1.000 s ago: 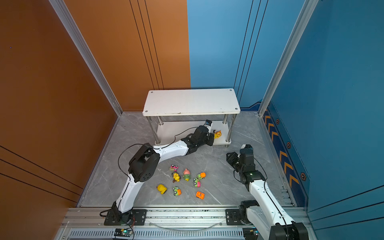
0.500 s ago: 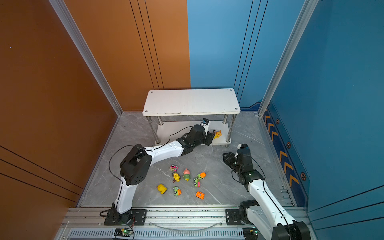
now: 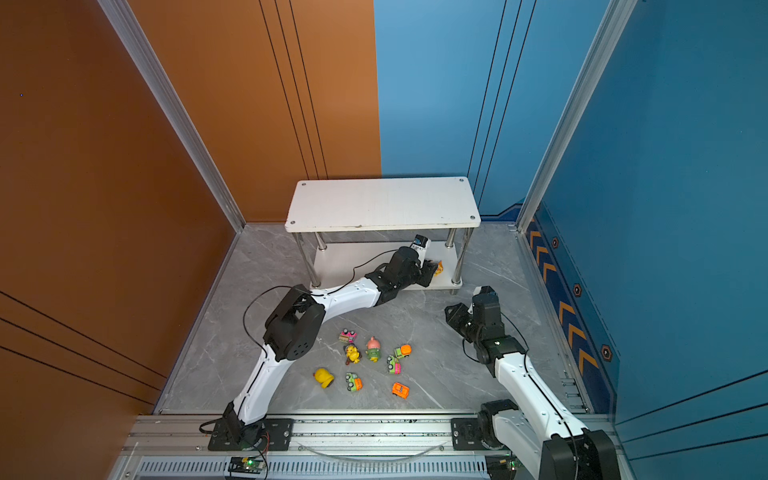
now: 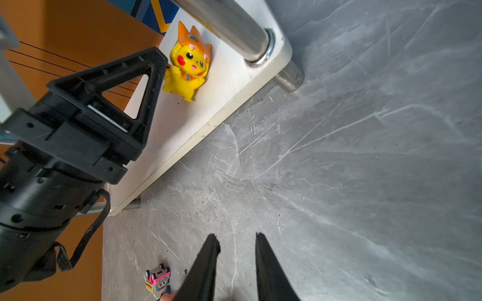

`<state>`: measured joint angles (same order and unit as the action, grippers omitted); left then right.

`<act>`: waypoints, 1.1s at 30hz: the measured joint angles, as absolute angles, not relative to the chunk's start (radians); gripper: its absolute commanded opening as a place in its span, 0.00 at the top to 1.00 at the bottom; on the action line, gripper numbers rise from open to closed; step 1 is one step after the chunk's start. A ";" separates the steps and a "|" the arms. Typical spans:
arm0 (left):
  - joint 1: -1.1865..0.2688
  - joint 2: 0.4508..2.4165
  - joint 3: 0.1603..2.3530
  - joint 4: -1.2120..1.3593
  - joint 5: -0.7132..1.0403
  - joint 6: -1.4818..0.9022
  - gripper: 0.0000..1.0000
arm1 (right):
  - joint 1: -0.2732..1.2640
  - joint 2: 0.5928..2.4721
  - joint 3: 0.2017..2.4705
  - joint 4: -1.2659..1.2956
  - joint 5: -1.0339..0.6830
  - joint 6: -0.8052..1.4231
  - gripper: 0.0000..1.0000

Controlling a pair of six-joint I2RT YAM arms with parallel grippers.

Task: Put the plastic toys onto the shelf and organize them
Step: 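Reach the left gripper to the Pikachu figure on the shelf and close on it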

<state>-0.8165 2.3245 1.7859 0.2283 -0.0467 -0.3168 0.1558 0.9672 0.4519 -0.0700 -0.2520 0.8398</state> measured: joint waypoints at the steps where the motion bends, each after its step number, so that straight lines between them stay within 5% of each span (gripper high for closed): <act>1: -0.816 2.333 1.793 0.228 -0.047 -0.320 0.66 | 0.155 0.970 0.452 -0.070 -0.252 0.837 0.72; 7: -0.807 2.355 1.840 0.241 -0.023 -0.330 0.89 | 0.149 0.982 0.453 -0.070 -0.254 0.834 0.72; 12: -0.803 2.355 1.850 0.240 -0.001 -0.331 1.00 | 0.149 0.996 0.453 -0.070 -0.258 0.833 0.72; 20: -0.802 2.354 1.832 0.244 0.014 -0.330 1.00 | 0.149 1.005 0.454 -0.069 -0.261 0.834 0.72; 27: -0.801 2.212 1.609 0.298 0.020 -0.328 1.00 | 0.153 1.003 0.476 -0.071 -0.285 0.836 0.70; 30: -0.812 2.127 1.503 0.303 0.016 -0.315 1.00 | 0.159 0.981 0.503 -0.089 -0.297 0.846 0.60; 33: -0.828 2.051 1.417 0.308 0.002 -0.297 1.00 | 0.164 0.942 0.530 -0.123 -0.315 0.866 0.36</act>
<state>-0.8280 2.0514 1.4166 0.3077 0.0017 -0.2974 0.1642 0.9417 0.5304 -0.1226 -0.3149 0.8661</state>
